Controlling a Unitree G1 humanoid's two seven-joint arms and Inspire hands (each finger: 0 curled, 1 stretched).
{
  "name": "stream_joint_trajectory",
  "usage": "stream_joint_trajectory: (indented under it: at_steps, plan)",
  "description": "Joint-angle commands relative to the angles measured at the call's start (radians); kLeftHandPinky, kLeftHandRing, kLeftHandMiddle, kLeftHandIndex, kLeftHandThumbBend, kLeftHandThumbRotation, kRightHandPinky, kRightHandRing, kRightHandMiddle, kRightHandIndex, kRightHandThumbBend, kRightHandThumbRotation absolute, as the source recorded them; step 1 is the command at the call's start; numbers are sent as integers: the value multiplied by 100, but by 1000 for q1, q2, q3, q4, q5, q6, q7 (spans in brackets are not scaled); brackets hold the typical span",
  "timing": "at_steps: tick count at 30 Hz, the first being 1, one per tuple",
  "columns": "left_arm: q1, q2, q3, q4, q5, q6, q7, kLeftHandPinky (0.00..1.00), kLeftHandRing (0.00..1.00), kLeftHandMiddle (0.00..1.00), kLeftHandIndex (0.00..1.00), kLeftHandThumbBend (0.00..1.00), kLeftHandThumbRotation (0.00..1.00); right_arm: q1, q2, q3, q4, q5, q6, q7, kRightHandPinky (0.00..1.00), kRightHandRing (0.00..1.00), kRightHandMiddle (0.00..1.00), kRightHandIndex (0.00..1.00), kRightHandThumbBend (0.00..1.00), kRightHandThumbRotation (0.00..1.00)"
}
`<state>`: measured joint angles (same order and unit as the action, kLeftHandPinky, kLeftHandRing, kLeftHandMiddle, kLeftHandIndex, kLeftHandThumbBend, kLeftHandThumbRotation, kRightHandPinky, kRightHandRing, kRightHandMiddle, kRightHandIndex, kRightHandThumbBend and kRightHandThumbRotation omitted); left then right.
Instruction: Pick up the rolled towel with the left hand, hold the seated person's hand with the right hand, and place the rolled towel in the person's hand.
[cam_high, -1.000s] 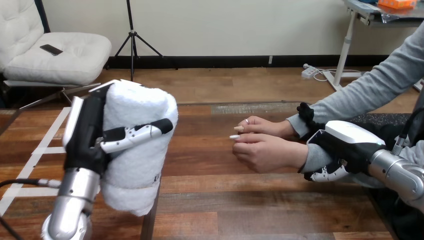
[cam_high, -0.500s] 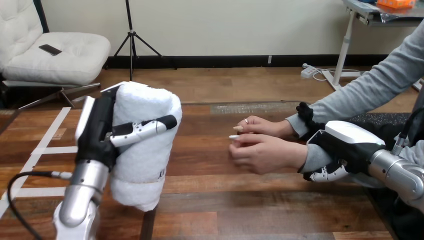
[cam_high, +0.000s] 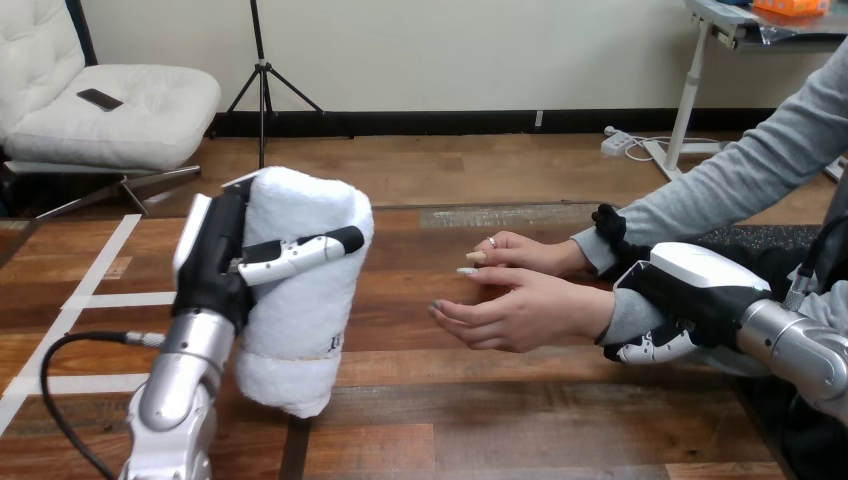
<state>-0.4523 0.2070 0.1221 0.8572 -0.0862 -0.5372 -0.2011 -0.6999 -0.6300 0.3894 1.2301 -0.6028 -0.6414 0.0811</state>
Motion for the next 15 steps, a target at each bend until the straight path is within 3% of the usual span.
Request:
stream_joint_trajectory:
  at_steps: [1,9,15]
  plan:
    - [-280,-22,0,128,16,-88,13,31,33,39,41,58,0,-59,9,-12,-30,19,-29,-5,27,31,37,37,45,23]
    - [-325,-27,4,210,37,-103,31,33,35,40,42,59,0,-58,6,-15,-35,23,-32,-1,26,30,36,36,45,22]
    - [-350,-28,-14,259,90,-135,110,34,36,41,43,60,0,-56,4,-19,-38,29,-39,4,26,30,36,36,45,21]
